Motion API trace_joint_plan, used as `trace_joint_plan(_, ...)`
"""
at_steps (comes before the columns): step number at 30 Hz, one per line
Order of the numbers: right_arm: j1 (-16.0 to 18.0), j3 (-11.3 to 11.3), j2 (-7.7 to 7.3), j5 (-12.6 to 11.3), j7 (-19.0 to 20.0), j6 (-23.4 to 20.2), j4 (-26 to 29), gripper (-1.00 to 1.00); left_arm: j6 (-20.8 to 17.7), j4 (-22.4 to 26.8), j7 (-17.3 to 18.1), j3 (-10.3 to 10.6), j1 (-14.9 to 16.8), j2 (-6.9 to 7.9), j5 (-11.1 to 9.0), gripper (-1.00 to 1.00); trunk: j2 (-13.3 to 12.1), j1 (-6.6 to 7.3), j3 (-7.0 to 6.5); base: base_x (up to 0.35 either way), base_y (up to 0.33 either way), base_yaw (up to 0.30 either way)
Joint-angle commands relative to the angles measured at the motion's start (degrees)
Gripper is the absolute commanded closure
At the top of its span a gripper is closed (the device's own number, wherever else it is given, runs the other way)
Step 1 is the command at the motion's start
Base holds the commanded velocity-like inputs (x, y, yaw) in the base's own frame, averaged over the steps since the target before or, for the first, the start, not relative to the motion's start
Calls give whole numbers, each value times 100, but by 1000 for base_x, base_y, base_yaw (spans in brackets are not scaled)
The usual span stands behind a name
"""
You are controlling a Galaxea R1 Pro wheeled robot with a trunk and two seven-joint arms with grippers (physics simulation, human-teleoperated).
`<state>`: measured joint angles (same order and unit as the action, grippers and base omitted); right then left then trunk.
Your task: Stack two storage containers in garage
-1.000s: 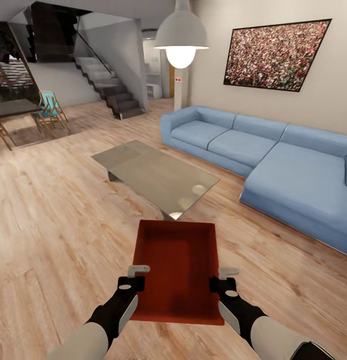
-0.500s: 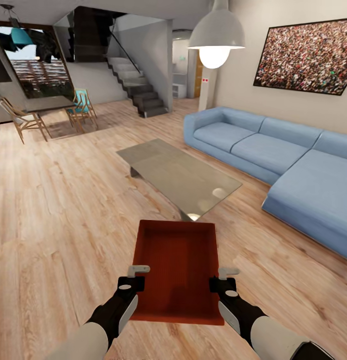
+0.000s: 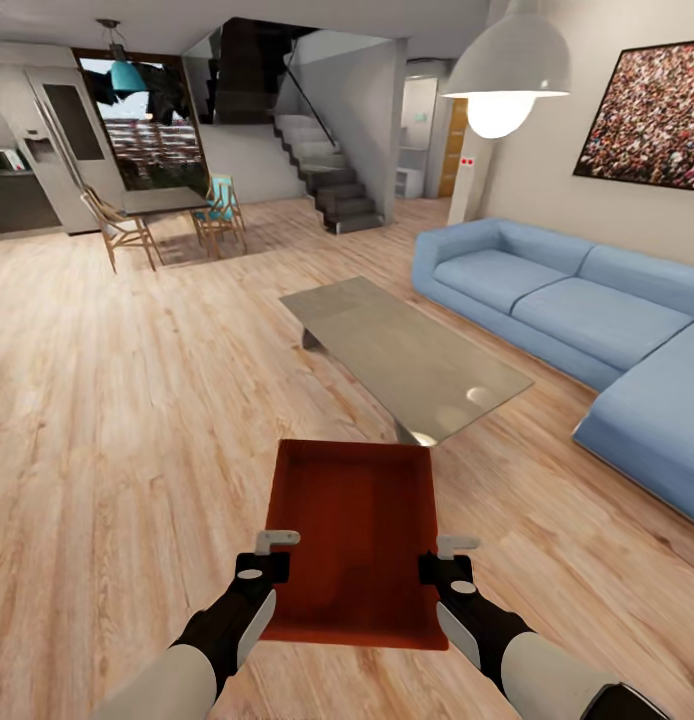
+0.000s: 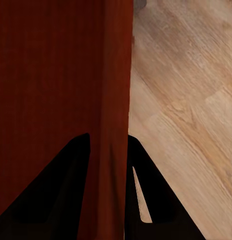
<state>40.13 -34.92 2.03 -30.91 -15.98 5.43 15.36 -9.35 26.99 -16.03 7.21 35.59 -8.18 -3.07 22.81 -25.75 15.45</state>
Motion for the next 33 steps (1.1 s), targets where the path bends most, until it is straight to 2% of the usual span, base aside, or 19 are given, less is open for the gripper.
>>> trace_joint_plan(1, 12, 100, -45, 59, -121, 99, 11, 100, -244, -8, -68, 96, 0, 9, -172, 100, 11, -3, 10, 0, 0, 300)
trace_joint_plan(33, 12, 100, -48, 59, -120, 99, 11, 100, -252, -3, -76, 96, 0, 5, -168, 100, 11, -3, 10, 0, 0, 300)
